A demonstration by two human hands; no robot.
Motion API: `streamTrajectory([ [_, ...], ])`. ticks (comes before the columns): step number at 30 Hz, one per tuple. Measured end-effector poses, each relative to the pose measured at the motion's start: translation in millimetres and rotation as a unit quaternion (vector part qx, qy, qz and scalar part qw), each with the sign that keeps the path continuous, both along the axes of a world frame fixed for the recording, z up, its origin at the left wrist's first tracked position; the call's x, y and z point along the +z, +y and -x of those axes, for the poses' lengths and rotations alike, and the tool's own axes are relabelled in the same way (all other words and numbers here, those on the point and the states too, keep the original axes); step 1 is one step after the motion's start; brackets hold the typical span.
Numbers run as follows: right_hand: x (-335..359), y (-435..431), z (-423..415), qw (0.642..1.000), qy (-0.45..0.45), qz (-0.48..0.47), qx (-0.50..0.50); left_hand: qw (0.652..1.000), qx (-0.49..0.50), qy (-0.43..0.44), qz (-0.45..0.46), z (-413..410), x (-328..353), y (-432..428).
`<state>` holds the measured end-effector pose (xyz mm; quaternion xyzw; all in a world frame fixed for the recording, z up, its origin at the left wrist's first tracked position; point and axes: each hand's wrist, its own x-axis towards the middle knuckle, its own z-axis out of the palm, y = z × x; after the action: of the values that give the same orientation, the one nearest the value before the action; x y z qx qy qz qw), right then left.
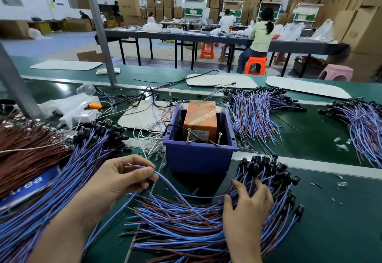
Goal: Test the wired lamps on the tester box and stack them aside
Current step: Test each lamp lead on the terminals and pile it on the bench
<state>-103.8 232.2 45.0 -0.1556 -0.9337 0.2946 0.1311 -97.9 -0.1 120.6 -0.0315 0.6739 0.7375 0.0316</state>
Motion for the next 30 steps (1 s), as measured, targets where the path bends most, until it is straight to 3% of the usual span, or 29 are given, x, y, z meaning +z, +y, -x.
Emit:
streamTrajectory([
  [6, -1, -5, 1, 0.998, -0.055, -0.026, 0.018, 0.999, -0.030, 0.014, -0.003, 3, 2, 6],
  [9, 0, -9, -2, 0.991, 0.117, 0.053, 0.046, 0.999, -0.028, 0.021, 0.017, 4, 2, 17],
  [12, 11, -13, -8, 0.939, 0.244, 0.175, 0.165, 0.999, -0.004, 0.028, 0.036, 7, -2, 40],
  [14, 15, -17, -11, 0.914, 0.246, 0.216, 0.239, 0.998, 0.025, 0.035, 0.042, 11, -7, 57],
  [17, 13, -24, -14, 0.904, 0.228, 0.205, 0.296, 0.997, 0.043, 0.043, 0.040, 18, -14, 76],
  [23, 11, -19, -13, 0.902, 0.211, 0.245, 0.287, 0.997, 0.060, 0.043, 0.011, 27, -21, 91],
  [30, 11, -16, -10, 0.921, 0.188, 0.222, 0.259, 0.999, 0.026, 0.032, 0.015, 26, -24, 93],
])
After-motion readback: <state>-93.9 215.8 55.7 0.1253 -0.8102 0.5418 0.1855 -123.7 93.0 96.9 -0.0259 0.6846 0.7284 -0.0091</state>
